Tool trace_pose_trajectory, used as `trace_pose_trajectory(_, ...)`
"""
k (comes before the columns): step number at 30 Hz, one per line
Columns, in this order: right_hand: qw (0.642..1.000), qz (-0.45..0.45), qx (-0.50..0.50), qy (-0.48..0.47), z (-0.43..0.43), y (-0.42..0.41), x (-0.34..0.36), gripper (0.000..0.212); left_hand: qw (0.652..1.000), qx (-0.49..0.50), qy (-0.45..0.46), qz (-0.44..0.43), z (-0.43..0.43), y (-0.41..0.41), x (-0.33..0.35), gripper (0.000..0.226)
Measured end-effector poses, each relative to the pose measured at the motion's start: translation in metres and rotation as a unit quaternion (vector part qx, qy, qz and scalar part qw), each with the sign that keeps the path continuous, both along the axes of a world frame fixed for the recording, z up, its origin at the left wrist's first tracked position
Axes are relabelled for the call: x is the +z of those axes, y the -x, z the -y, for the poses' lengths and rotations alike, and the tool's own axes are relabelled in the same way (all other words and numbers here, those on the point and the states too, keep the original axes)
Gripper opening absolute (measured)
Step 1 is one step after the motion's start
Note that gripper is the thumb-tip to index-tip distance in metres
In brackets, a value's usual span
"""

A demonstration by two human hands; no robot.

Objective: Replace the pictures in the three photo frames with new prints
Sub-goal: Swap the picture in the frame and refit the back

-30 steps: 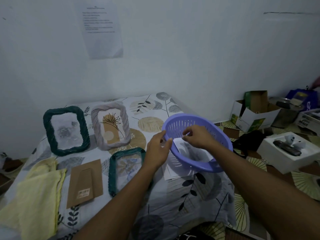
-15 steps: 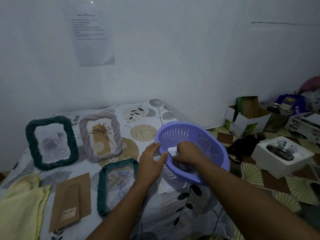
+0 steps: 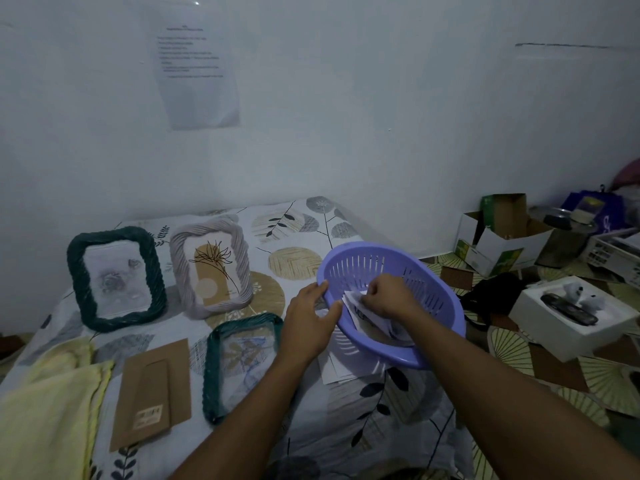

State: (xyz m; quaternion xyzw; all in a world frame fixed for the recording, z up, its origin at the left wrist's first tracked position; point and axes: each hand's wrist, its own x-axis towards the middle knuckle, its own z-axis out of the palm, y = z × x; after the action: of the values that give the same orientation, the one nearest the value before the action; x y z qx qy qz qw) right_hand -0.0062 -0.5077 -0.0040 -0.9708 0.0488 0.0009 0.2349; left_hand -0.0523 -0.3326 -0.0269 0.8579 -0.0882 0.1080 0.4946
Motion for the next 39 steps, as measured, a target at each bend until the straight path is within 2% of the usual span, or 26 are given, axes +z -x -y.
trace_pose_trajectory(4, 0.996, 0.006, -0.033, -0.088, 0.008, -0.001, 0.008, 0.043, 1.0, -0.008, -0.004, -0.008, -0.003, -0.002, 0.001, 0.052)
trace_pose_trajectory(8, 0.979, 0.058, -0.049, -0.191, 0.001, 0.008, 0.03, 0.022, 1.0, -0.007, 0.008, -0.008, -0.009, -0.003, 0.009, 0.047)
trace_pose_trajectory(10, 0.958, 0.097, -0.043, -0.266, -0.012, 0.015, 0.044, 0.012, 0.998, 0.019, 0.057, -0.022, -0.015, -0.003, 0.019, 0.048)
trace_pose_trajectory(12, 0.935, 0.127, -0.031, -0.331, -0.031, 0.023, 0.059, 0.006, 0.988, 0.035, 0.131, -0.078, -0.024, -0.002, 0.029, 0.048)
trace_pose_trajectory(15, 0.907, 0.141, -0.023, -0.396, -0.061, 0.033, 0.069, 0.009, 0.95, 0.015, 0.274, -0.146, -0.043, 0.003, 0.04, 0.045)
trace_pose_trajectory(17, 0.894, 0.128, -0.021, -0.429, -0.079, 0.039, 0.067, 0.012, 0.939, 0.03, 0.311, -0.14, -0.061, 0.009, 0.042, 0.043)
trace_pose_trajectory(21, 0.874, 0.073, -0.025, -0.48, -0.109, 0.043, 0.051, 0.011, 0.936, 0.056, 0.318, -0.144, -0.098, 0.019, 0.036, 0.041)
trace_pose_trajectory(24, 0.89, 0.06, -0.021, -0.452, -0.124, 0.046, 0.033, 0.009, 0.942, 0.062, 0.299, -0.141, -0.121, 0.028, 0.027, 0.04)
trace_pose_trajectory(27, 0.926, 0.071, 0.005, -0.37, -0.136, 0.05, 0.01, 0.017, 0.963, 0.092, 0.222, -0.121, -0.136, 0.038, 0.013, 0.04)
trace_pose_trajectory(31, 0.968, 0.09, 0.084, -0.218, -0.148, 0.054, -0.018, 0.02, 0.989, 0.127, -0.001, -0.069, -0.149, 0.045, -0.005, 0.03)
trace_pose_trajectory(33, 0.98, 0.098, 0.118, -0.126, -0.152, 0.057, -0.03, 0.023, 0.985, 0.132, -0.1, -0.041, -0.154, 0.048, -0.012, 0.027)
trace_pose_trajectory(36, 0.982, 0.097, 0.159, -0.009, -0.155, 0.063, -0.049, 0.029, 0.96, 0.134, -0.244, -0.01, -0.16, 0.049, -0.027, 0.025)
trace_pose_trajectory(39, 0.977, 0.119, 0.176, -0.021, -0.151, 0.068, -0.061, 0.033, 0.95, 0.127, -0.286, -0.01, -0.164, 0.05, -0.039, 0.028)
